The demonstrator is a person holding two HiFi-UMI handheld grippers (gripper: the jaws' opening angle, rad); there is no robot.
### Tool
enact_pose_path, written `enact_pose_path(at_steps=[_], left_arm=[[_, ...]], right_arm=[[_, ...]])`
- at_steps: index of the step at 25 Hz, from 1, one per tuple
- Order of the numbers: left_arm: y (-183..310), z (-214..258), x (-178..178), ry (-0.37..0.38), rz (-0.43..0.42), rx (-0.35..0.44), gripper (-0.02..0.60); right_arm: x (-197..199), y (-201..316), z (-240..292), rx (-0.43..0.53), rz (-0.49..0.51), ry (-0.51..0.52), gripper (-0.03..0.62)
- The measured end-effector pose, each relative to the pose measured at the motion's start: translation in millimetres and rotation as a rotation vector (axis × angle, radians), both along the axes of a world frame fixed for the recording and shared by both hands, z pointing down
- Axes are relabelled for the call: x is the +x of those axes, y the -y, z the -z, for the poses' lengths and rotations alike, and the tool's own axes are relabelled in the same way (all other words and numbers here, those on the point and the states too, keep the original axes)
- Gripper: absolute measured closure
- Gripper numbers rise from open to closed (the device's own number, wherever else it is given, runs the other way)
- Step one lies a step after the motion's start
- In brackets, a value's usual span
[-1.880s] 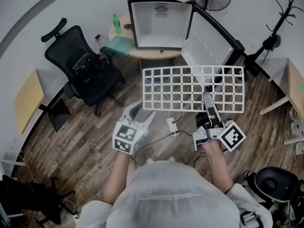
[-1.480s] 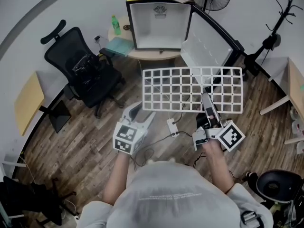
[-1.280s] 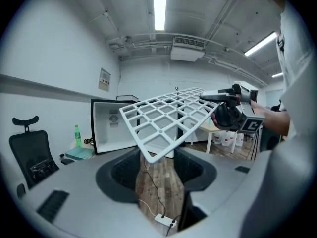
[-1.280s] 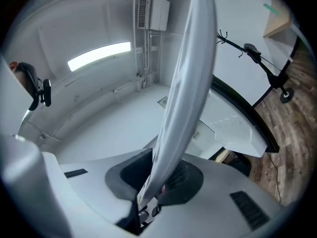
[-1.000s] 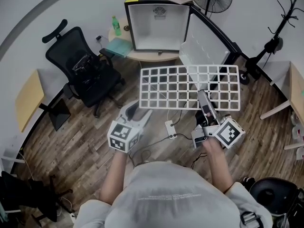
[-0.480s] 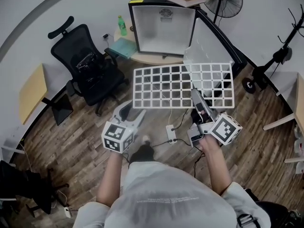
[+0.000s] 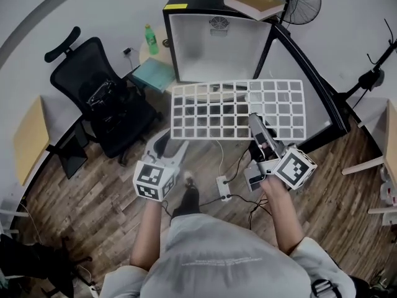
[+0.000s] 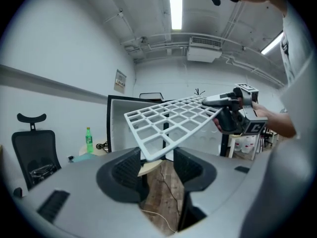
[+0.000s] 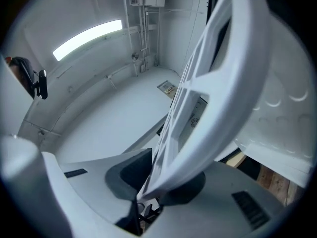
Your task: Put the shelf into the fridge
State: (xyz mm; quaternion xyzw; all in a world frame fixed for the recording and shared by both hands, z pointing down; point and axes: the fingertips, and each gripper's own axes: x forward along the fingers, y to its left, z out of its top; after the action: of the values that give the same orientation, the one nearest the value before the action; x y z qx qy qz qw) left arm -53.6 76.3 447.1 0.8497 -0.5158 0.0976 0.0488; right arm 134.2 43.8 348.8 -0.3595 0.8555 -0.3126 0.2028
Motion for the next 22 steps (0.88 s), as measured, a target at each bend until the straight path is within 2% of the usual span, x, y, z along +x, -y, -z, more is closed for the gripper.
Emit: enact_pose_path(at_steps=[4, 11, 15, 22], left_arm=[[58.7, 4.3, -26.8, -0.001, -0.025, 0.000, 0.367], [149.2, 10.0, -56.7, -0.032, -0.078, -0.017, 0.367], [180.9, 9.1, -64.2, -0.033, -0.098, -0.030, 0.367], [216.0, 15.6, -82.1, -0.009, -0.102, -0.035, 0.368]], right_arm=[[-25.4, 55.2, 0.4, -0.030, -0.018, 0.033, 0.540], [-56.7, 137.3, 10.3, -0.039, -0.066, 0.006, 0.540], [-63.8, 168.2, 9.4, -0.044, -0.084, 0.012, 0.540], [-73.9, 205.1, -3.8, -0.073, -0.069, 0.101, 0.539]])
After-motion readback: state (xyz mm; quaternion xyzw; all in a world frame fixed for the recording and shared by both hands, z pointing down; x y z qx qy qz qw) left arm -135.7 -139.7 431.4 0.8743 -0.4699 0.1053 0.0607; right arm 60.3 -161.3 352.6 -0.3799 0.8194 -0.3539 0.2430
